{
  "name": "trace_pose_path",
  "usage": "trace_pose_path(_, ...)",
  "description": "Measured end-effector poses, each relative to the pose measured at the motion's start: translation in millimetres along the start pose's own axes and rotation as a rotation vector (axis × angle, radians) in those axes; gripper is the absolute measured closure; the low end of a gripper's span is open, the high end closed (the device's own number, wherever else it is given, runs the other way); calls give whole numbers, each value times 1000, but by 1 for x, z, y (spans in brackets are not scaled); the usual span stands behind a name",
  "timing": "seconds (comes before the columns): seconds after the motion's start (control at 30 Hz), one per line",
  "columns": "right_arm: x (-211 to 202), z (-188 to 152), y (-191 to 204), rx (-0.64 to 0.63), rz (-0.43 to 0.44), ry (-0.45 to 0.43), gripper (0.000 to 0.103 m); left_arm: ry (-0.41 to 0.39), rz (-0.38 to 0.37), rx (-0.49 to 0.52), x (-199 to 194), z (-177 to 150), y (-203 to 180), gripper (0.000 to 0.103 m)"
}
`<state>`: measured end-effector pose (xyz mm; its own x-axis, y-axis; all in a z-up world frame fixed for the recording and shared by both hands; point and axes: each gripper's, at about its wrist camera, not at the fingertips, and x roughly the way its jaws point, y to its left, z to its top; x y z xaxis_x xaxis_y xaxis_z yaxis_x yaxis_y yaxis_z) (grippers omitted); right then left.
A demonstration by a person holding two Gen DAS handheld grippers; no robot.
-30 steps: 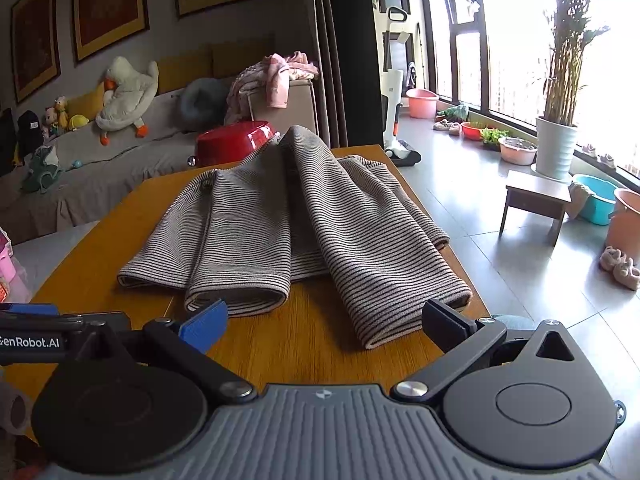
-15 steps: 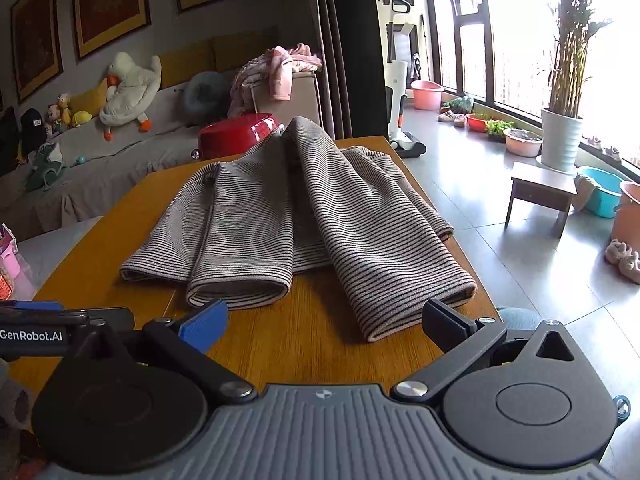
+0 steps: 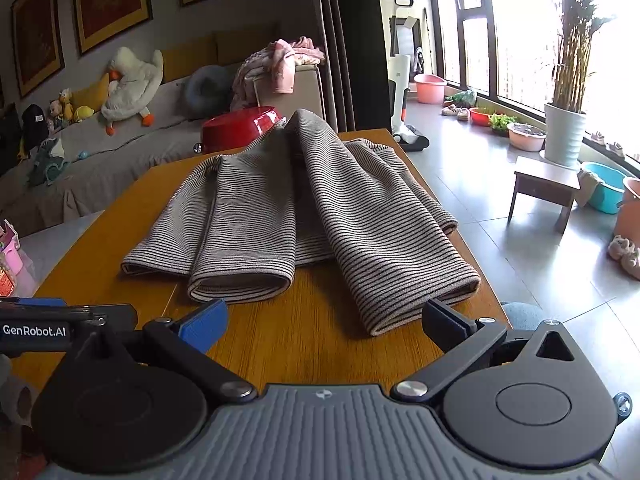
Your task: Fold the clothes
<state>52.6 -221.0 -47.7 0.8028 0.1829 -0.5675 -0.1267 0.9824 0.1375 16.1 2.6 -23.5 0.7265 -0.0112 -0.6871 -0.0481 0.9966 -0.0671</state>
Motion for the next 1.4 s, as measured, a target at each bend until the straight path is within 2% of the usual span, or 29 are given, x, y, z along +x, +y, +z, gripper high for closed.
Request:
trace_pose_path(1.17, 7, -2, 0, -8, 8, 27, 0, 36, -3, -13, 4, -2, 1, 0)
trace_pose_path(1.3, 12, 2, -2, -27, 11, 31, 0, 51, -17, -16, 12, 3, 5, 0)
trace_pose_path(1.4, 18, 9, -7, -29, 28, 31, 0, 31, -46, 3, 21, 15, 6, 0)
